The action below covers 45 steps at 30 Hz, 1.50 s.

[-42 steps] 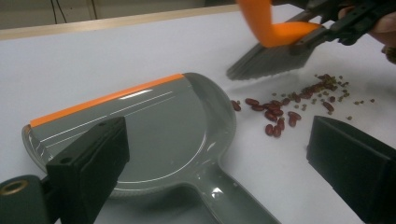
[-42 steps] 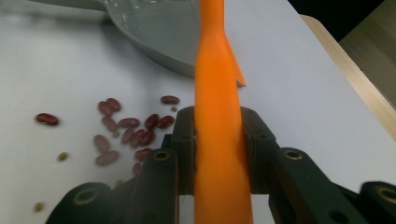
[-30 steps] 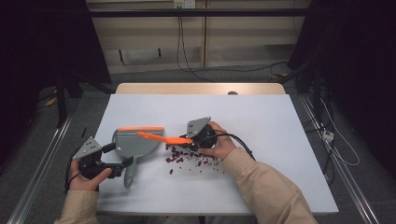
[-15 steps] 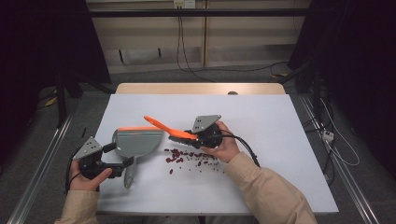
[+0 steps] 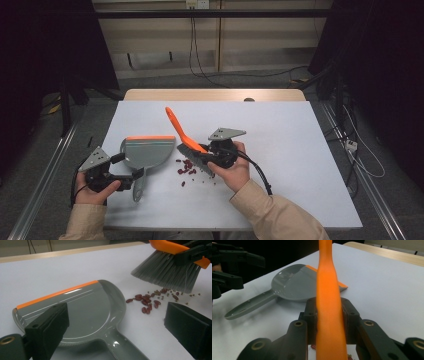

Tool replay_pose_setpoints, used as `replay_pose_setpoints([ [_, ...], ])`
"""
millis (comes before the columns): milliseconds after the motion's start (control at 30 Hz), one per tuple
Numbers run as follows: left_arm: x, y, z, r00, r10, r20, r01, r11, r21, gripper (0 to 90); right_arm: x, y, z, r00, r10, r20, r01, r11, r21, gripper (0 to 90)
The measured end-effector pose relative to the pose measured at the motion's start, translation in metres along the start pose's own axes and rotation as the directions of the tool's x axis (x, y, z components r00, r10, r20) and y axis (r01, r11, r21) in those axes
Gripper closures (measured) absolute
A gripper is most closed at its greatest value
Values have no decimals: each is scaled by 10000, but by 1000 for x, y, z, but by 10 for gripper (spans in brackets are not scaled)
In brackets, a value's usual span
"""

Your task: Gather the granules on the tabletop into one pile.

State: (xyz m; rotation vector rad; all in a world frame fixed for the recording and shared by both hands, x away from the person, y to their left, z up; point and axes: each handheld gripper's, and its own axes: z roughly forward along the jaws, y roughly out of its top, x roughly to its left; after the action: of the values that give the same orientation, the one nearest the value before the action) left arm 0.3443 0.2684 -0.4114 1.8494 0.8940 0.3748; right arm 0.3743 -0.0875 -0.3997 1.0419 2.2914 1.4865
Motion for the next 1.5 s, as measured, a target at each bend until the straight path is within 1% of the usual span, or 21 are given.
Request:
replay_pose_setpoints([
  [100, 0, 0, 0, 10000, 36, 21, -36, 10000, -15, 56, 1, 0, -1, 9995, 315, -47, -315, 9995, -8, 715],
  [167, 0, 0, 0, 10000, 5, 21, -5, 10000, -4, 56, 2, 0, -2, 9990, 424, 118, -424, 9991, 11, 715],
  [267, 0, 0, 1, 10000, 54, 36, -54, 10000, 15, 56, 4, -2, -3, 9965, 786, 285, -785, 9969, -40, 715],
  [367, 0, 0, 0, 10000, 54, 25, -54, 10000, -21, 56, 4, -4, -3, 9916, 1283, 155, -1279, 9916, -212, 715],
  [433, -1, 1, 0, 10000, 67, 29, -67, 10000, -21, 56, 5, -5, -3, 9903, 1379, 161, -1376, 9903, -200, 715],
  [600, -2, 0, 1, 10000, 51, 21, -51, 10000, 39, 56, 9, -9, -1, 9847, 1744, -35, -1744, 9843, -252, 715],
  [700, -2, 1, 1, 10000, 73, 36, -73, 10000, 26, 56, 14, -10, 1, 9844, 1758, 15, -1757, 9841, -263, 715],
  [867, -3, 1, 2, 9999, 115, 42, -115, 9999, 80, 56, 21, -14, 11, 9840, 1784, -18, -1784, 9840, -2, 715],
  [900, -3, 1, 2, 9999, 115, 43, -115, 9999, 71, 56, 23, -15, 13, 9843, 1765, 25, -1765, 9843, -22, 715],
  [1033, -2, 1, 1, 9999, 121, 13, -121, 9999, 40, 56, 27, -18, 20, 9801, 1986, -19, -1986, 9801, 80, 715],
  [1067, -2, 1, 1, 9999, 117, 11, -117, 9999, 44, 56, 29, -18, 22, 9779, 2092, -63, -2091, 9778, 131, 715],
  [1100, -2, 1, 1, 9999, 119, 26, -119, 9999, 50, 56, 31, -19, 24, 9757, 2182, -179, -2180, 9758, 145, 715],
  [1200, -2, 1, 1, 9999, 112, 30, -112, 9999, 50, 56, 38, -20, 26, 9730, 2281, -341, -2273, 9735, 271, 715],
  [1267, -2, 1, 1, 9999, 115, 17, -115, 9999, 44, 56, 43, -21, 29, 9670, 2485, -565, -2462, 9682, 449, 715],
  [1300, -2, 1, 1, 9999, 137, 18, -137, 9999, 49, 56, 44, -22, 30, 9658, 2519, -610, -2487, 9670, 555, 715],
  [1333, -2, 1, 1, 9999, 166, 4, -166, 9999, 40, 56, 45, -23, 32, 9659, 2519, -599, -2482, 9666, 633, 715],
  [1367, -2, 1, 1, 9998, 182, -3, -182, 9998, 45, 56, 46, -25, 34, 9679, 2468, -481, -2428, 9671, 763, 715],
  [1433, -2, 1, 0, 9998, 194, -12, -194, 9998, 45, 56, 44, -27, 37, 9740, 2264, -32, -2254, 9707, 831, 715],
  [1467, -2, 1, 0, 9998, 192, -1, -192, 9998, 38, 56, 39, -27, 37, 9700, 2430, 27, -2424, 9665, 846, 716],
  [1500, -2, 1, 0, 9998, 183, -1, -183, 9998, 37, 56, 34, -28, 37, 9638, 2666, 49, -2659, 9595, 928, 716],
])
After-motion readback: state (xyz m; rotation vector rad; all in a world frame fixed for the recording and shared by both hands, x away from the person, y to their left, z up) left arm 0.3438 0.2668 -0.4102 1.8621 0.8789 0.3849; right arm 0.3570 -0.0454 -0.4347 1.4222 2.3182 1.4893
